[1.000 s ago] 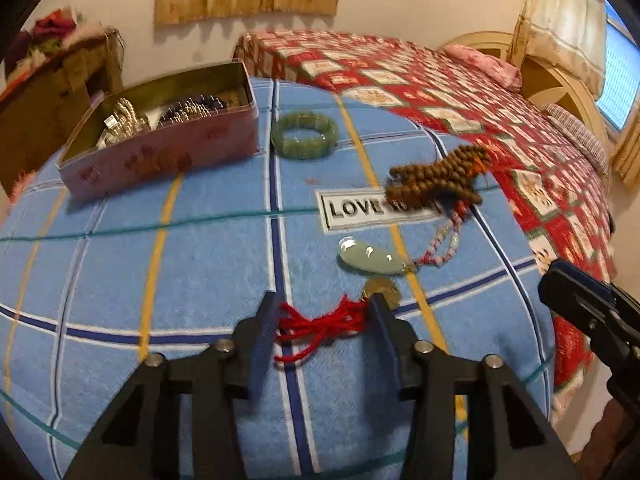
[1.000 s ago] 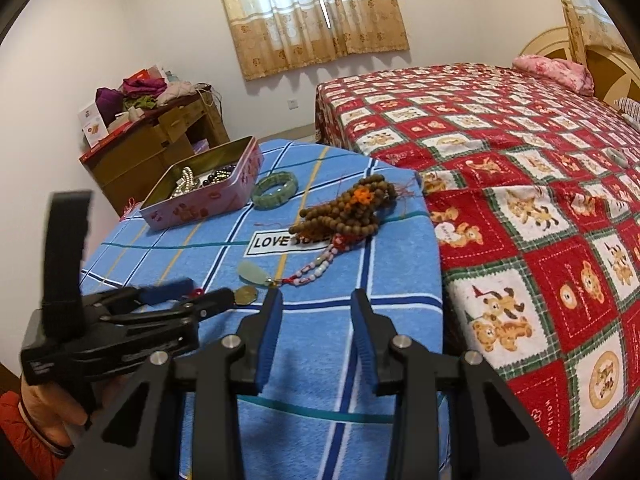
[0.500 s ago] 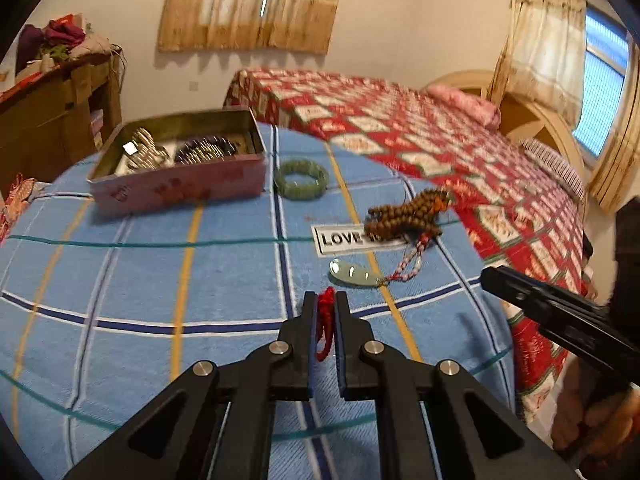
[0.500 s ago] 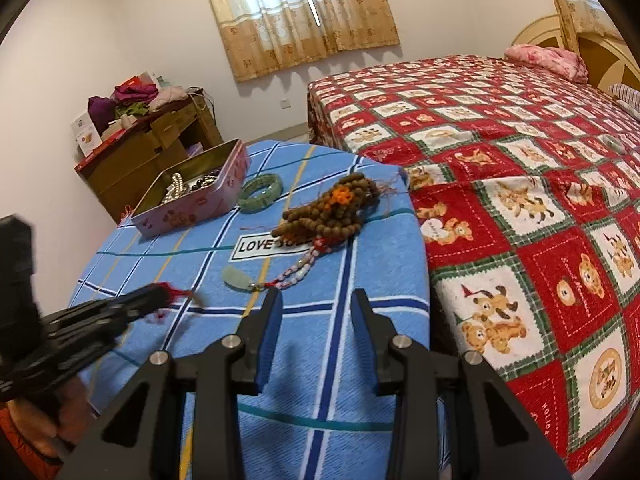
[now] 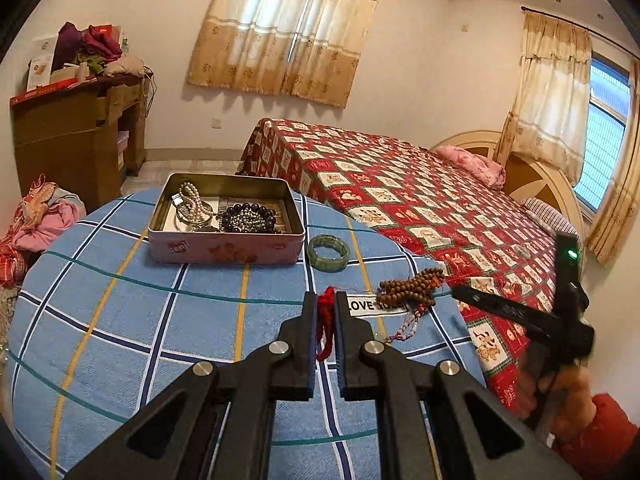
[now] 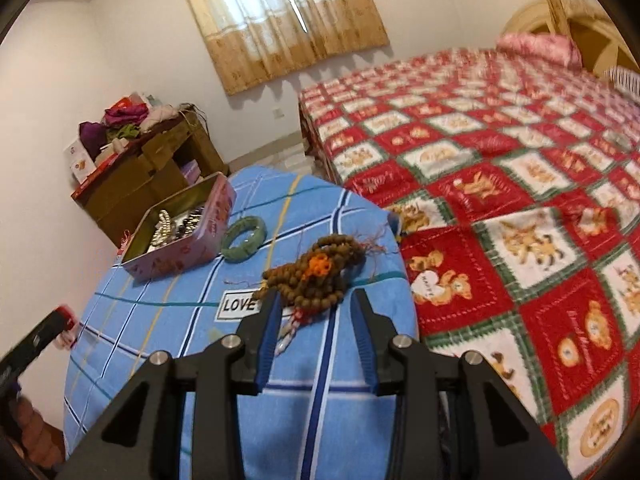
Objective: Organize jewelry
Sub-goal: 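Lift the red tassel with the left tool while the right tool carries the wooden beads toward the tin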
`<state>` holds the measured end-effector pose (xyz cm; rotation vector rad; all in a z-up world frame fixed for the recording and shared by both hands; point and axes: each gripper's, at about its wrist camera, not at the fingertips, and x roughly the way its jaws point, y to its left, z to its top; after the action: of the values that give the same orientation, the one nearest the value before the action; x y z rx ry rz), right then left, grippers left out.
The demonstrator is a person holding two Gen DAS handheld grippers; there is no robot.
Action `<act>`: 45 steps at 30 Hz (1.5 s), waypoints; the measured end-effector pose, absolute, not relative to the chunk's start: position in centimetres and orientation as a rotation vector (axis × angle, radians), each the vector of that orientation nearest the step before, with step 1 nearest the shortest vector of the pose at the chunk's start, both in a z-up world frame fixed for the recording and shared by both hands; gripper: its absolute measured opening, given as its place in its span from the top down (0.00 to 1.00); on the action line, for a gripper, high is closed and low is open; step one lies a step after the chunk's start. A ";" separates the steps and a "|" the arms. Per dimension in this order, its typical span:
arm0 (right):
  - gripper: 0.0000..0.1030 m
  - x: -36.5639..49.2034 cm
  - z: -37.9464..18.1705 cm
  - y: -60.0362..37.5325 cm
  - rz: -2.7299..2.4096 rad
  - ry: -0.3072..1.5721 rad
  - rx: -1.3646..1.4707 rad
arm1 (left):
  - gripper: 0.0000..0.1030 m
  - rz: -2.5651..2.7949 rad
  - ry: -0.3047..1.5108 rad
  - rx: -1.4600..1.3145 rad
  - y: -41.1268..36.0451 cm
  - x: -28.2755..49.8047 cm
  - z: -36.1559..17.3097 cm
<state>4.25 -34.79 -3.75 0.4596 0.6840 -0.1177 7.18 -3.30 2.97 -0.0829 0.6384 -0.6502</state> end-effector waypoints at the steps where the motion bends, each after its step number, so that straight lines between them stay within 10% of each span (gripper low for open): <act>1: 0.62 4.8 -4.0 -35.1 -0.123 0.692 0.475 | 0.94 -0.646 0.641 -0.074 -3.4 7.2 2.9; 9: 0.37 8.8 -4.7 -34.6 -0.157 0.729 0.412 | 0.94 -0.618 0.663 -0.063 -3.0 7.5 2.2; 12: 0.71 9.7 -5.0 -34.0 -0.134 0.756 0.369 | 0.94 -0.605 0.670 -0.068 -2.7 7.7 2.0; 16: 0.89 9.5 -4.0 -34.1 -0.053 0.751 0.375 | 0.94 -0.601 0.671 -0.078 -2.4 7.8 2.1; 45: 0.89 12.1 4.8 -31.0 0.378 0.488 0.696 | 0.94 -0.537 0.558 -0.079 -0.6 13.0 4.8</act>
<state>12.10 -31.02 4.83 0.6959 0.4884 0.3780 12.99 -0.59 4.82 -0.0790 0.5578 -0.5368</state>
